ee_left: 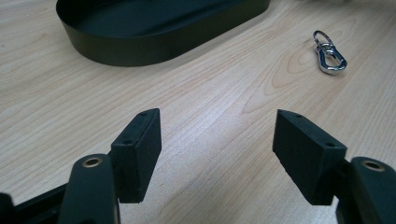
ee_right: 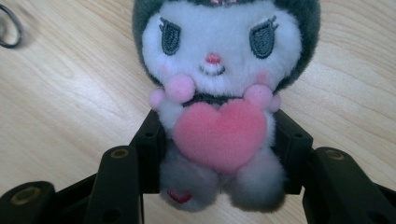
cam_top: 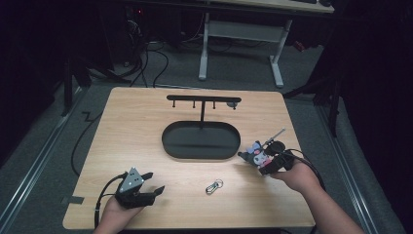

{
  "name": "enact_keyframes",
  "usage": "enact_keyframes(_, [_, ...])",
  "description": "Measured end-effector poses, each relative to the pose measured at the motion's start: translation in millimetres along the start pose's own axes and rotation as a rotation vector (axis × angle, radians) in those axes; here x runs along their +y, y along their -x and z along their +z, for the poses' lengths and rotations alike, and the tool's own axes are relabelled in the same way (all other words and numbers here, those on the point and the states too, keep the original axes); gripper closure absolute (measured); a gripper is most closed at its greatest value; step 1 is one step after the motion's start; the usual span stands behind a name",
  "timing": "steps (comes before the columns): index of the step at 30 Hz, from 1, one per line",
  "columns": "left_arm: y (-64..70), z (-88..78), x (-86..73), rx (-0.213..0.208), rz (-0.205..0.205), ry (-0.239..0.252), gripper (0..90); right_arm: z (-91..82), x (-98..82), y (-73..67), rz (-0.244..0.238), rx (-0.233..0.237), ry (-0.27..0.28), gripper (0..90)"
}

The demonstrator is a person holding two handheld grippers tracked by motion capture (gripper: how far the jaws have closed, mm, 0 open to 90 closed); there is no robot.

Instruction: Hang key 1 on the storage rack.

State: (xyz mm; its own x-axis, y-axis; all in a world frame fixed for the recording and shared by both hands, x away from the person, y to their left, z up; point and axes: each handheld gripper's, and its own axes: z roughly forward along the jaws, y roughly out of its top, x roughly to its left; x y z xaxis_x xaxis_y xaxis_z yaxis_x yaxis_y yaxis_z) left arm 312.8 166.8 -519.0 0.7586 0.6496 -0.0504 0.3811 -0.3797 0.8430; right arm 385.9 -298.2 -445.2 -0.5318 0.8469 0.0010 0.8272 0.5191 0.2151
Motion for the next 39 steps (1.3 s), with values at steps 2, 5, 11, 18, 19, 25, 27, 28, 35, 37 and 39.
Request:
enact_keyframes(2, [-0.1, -0.2, 0.0, 0.002, -0.003, 0.006, 33.4, -5.6, 0.5, -0.7, 0.005, 0.001, 0.004, 48.8])
enact_keyframes(5, [-0.4, -0.8, 0.1, 0.002, -0.003, 0.006, 33.4, -14.4, 1.4, -1.2, 0.004, 0.008, 0.012, 48.8])
enact_keyframes(11, [0.0, -1.1, 0.1, 0.005, -0.003, 0.009, 33.4, -27.5, 4.1, -4.4, 0.009, 0.023, 0.018, 48.8])
enact_keyframes(18, [0.0, -1.1, -0.1, 0.005, -0.007, 0.014, 33.4, -35.5, 7.9, -8.1, 0.013, 0.038, 0.03, 48.7])
enact_keyframes(19, [0.0, -1.1, -0.2, 0.003, -0.007, 0.012, 33.4, -36.3, 8.4, -8.3, 0.012, 0.044, 0.031, 48.7])
enact_keyframes(25, [-0.1, -0.8, -0.3, 0.001, -0.008, 0.014, 33.4, -39.5, 12.0, -10.3, 0.02, 0.062, 0.027, 48.7])
enact_keyframes(27, [-0.2, -0.7, -0.3, -0.001, -0.008, 0.01, 33.3, -40.2, 13.2, -10.3, 0.016, 0.067, 0.029, 48.7])
enact_keyframes(28, [-0.1, -0.7, -0.4, -0.001, -0.008, 0.01, 33.3, -40.6, 14.2, -10.3, 0.017, 0.072, 0.029, 48.7])
enact_keyframes(35, [-0.4, -1.2, -0.2, -0.001, -0.006, 0.013, 33.3, -45.8, 24.1, -9.0, 0.027, 0.089, 0.033, 48.7])
enact_keyframes(37, [-0.7, -1.0, -0.3, -0.002, -0.006, 0.011, 33.3, -48.6, 28.4, -8.2, 0.027, 0.088, 0.036, 48.7])
enact_keyframes(39, [-0.7, -0.9, -0.4, -0.002, -0.004, 0.01, 33.2, -50.5, 31.8, -8.0, 0.028, 0.092, 0.045, 48.7])
